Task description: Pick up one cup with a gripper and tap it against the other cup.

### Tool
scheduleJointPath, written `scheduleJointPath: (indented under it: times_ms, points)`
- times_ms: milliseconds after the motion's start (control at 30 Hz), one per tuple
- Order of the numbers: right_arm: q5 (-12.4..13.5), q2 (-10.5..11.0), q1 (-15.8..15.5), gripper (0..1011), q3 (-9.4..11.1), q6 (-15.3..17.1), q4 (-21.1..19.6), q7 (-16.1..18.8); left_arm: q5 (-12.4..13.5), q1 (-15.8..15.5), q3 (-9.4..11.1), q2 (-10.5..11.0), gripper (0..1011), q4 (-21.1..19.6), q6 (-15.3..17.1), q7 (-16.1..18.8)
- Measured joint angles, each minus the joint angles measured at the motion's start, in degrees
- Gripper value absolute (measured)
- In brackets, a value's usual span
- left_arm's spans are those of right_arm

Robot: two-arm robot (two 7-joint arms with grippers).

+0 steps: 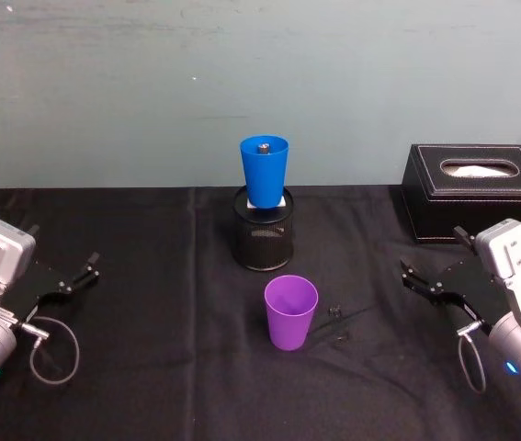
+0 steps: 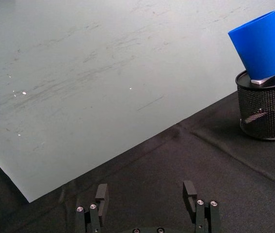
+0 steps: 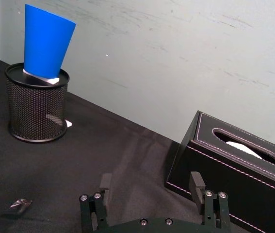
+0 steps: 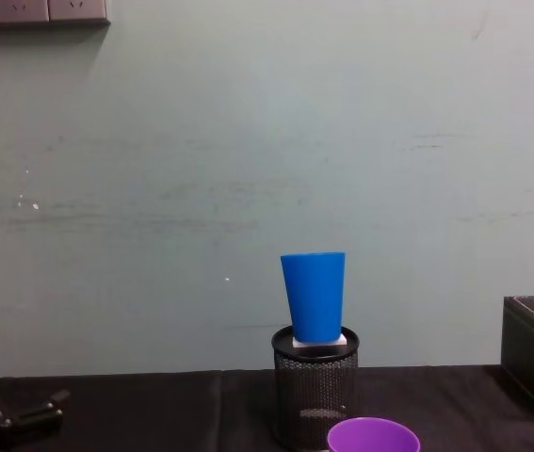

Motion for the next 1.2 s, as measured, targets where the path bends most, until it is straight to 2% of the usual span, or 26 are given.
scheduleJointPath:
  times_ms: [1200]
  points:
    - [0.0, 0.0, 0.0, 1003, 0.0, 0.0, 0.0, 0.0, 0.0, 0.0, 0.0, 0.0, 1000, 0.0, 0.0, 0.0]
